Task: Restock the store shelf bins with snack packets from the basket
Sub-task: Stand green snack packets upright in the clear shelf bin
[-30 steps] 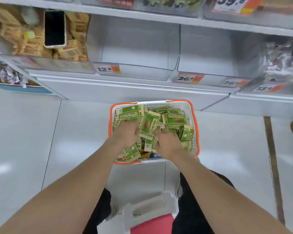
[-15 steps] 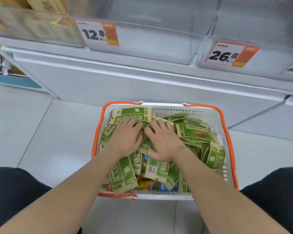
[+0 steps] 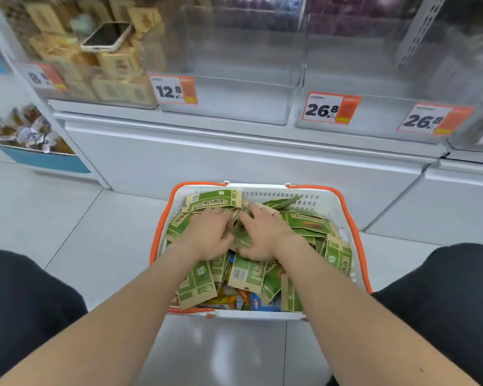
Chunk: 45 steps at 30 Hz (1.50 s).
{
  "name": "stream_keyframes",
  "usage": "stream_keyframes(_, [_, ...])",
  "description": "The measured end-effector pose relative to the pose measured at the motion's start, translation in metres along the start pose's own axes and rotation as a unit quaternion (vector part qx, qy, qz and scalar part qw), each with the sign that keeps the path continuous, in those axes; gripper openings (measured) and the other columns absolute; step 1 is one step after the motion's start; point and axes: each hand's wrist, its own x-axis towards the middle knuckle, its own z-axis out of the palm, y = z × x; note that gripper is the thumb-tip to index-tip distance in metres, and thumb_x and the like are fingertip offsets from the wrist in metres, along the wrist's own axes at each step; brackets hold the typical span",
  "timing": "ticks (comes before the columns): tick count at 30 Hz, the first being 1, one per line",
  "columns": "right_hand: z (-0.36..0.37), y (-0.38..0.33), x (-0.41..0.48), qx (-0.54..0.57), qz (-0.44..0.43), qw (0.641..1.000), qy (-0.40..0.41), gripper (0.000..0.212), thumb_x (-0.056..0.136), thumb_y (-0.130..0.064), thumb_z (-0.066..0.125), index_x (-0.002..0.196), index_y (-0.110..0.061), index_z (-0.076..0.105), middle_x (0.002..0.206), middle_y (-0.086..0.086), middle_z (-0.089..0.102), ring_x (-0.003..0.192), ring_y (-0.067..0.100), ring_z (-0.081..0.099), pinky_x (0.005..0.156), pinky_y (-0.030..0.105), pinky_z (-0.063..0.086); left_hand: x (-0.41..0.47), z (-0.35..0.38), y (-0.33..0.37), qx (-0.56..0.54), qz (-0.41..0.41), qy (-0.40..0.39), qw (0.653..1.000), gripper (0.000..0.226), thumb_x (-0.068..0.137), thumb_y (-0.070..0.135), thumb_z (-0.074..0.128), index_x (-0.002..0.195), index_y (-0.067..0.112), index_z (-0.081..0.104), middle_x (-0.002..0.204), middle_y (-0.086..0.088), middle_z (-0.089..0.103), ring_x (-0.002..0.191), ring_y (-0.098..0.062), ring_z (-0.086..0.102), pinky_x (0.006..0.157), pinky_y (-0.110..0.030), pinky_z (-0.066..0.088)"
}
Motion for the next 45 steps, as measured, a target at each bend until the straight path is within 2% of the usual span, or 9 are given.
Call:
stream_keyframes(5, [-0.014, 0.014, -0.029, 0.062, 0.007, 0.997, -0.051, 0.088, 0.072, -0.059, 0.082, 0.143, -0.031, 0.040, 0.130, 0.000, 0.059, 0.117, 0.026, 0.059, 0.100, 0.043, 0.050, -0.008, -0.016, 0.035, 0.051, -0.040, -0.140, 0.988, 0.055, 0.084, 0.049, 0.069, 0.130, 0.025, 0.052, 0.129, -0.006, 0.043, 0.125, -0.031, 0.043, 0.106, -0.053, 0.041])
stream_keyframes(13, [-0.024, 0.019, -0.003, 0.186, 0.092, 0.977, -0.052, 0.076, 0.078, -0.012, 0.075, 0.146, -0.024, 0.044, 0.119, 0.005, 0.058, 0.096, 0.024, 0.064, 0.068, 0.032, 0.056, -0.002, 0.010, 0.019, 0.006, -0.062, -0.144, 0.988, 0.120, 0.058, 0.082, 0.078, 0.154, 0.031, 0.027, 0.152, -0.002, 0.035, 0.140, -0.030, 0.038, 0.114, -0.055, 0.040])
stream_keyframes(19, [-0.021, 0.024, 0.025, 0.205, 0.092, 0.973, -0.047, 0.103, 0.070, -0.041, 0.092, 0.155, -0.022, 0.038, 0.147, 0.004, 0.050, 0.131, 0.028, 0.053, 0.105, 0.039, 0.047, 0.029, 0.007, 0.016, 0.097, -0.057, -0.189, 0.975, 0.155, 0.043, 0.092, 0.078, 0.164, 0.024, 0.010, 0.168, -0.008, 0.006, 0.155, -0.039, 0.009, 0.123, -0.063, 0.023])
stream_keyframes(24, [-0.031, 0.034, 0.022, 0.150, 0.076, 0.983, -0.078, 0.122, 0.053, -0.051, 0.099, 0.155, -0.030, 0.035, 0.145, 0.002, 0.051, 0.125, 0.027, 0.059, 0.100, 0.043, 0.054, 0.052, -0.019, 0.029, 0.139, -0.050, -0.234, 0.961, 0.144, 0.051, 0.072, 0.092, 0.163, 0.018, 0.018, 0.163, -0.009, 0.022, 0.151, -0.038, 0.024, 0.119, -0.058, 0.034])
stream_keyframes(30, [-0.035, 0.056, -0.007, 0.072, 0.111, 0.989, -0.064, 0.086, 0.069, -0.030, 0.093, 0.140, -0.023, 0.046, 0.130, 0.002, 0.060, 0.113, 0.027, 0.062, 0.095, 0.044, 0.055, 0.056, -0.036, 0.026, 0.077, -0.057, -0.197, 0.976, 0.061, 0.077, 0.027, 0.093, 0.127, 0.019, 0.058, 0.130, -0.004, 0.059, 0.112, -0.027, 0.061, 0.097, -0.043, 0.055])
stream_keyframes(34, [-0.029, 0.038, -0.009, 0.142, 0.159, 0.977, -0.030, 0.056, 0.093, -0.023, 0.068, 0.142, -0.015, 0.042, 0.117, 0.008, 0.064, 0.095, 0.025, 0.064, 0.072, 0.035, 0.054, 0.044, -0.025, 0.031, 0.027, -0.074, -0.189, 0.979, 0.072, 0.077, 0.022, 0.092, 0.139, 0.017, 0.054, 0.136, -0.003, 0.059, 0.122, -0.028, 0.061, 0.103, -0.044, 0.054])
stream_keyframes(39, [-0.010, -0.002, -0.006, 0.237, 0.169, 0.956, 0.015, 0.055, 0.094, -0.021, 0.064, 0.144, -0.012, 0.044, 0.128, 0.012, 0.061, 0.114, 0.031, 0.062, 0.093, 0.041, 0.055, 0.023, -0.013, 0.030, -0.095, -0.091, -0.197, 0.972, 0.099, 0.083, 0.015, 0.082, 0.163, 0.016, 0.023, 0.145, -0.005, 0.053, 0.130, -0.027, 0.055, 0.107, -0.040, 0.050])
stream_keyframes(42, [-0.006, -0.012, -0.008, 0.262, 0.175, 0.947, 0.068, 0.052, 0.093, -0.015, 0.066, 0.142, -0.012, 0.050, 0.138, 0.009, 0.057, 0.127, 0.028, 0.055, 0.104, 0.037, 0.048, 0.016, -0.016, 0.023, -0.110, -0.082, -0.230, 0.963, 0.082, 0.088, 0.005, 0.070, 0.160, 0.018, 0.033, 0.124, 0.001, 0.058, 0.114, -0.022, 0.058, 0.096, -0.036, 0.054])
stream_keyframes(45, [-0.004, -0.016, -0.015, 0.297, 0.191, 0.928, 0.118, 0.044, 0.092, -0.007, 0.069, 0.132, -0.016, 0.056, 0.131, 0.005, 0.058, 0.122, 0.024, 0.056, 0.097, 0.032, 0.048, 0.013, -0.024, 0.020, -0.119, -0.068, -0.268, 0.954, 0.088, 0.090, 0.000, 0.067, 0.164, 0.025, 0.028, 0.142, -0.001, 0.054, 0.130, -0.023, 0.053, 0.109, -0.038, 0.048])
